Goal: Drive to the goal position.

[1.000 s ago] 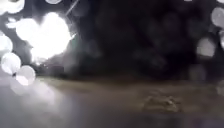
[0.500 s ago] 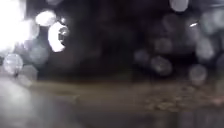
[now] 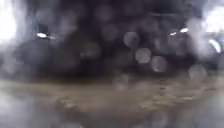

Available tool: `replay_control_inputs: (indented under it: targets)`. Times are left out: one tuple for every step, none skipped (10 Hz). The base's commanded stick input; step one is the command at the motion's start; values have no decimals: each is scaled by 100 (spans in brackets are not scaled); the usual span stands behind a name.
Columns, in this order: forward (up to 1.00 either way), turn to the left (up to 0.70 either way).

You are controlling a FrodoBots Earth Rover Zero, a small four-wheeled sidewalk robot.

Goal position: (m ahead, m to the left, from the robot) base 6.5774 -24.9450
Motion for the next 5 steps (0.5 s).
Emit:
replay_control_inputs:
  targets:
    - [0, -45]
    - [0, -45]
    - [0, -45]
    - [0, -45]
    - [0, -45]
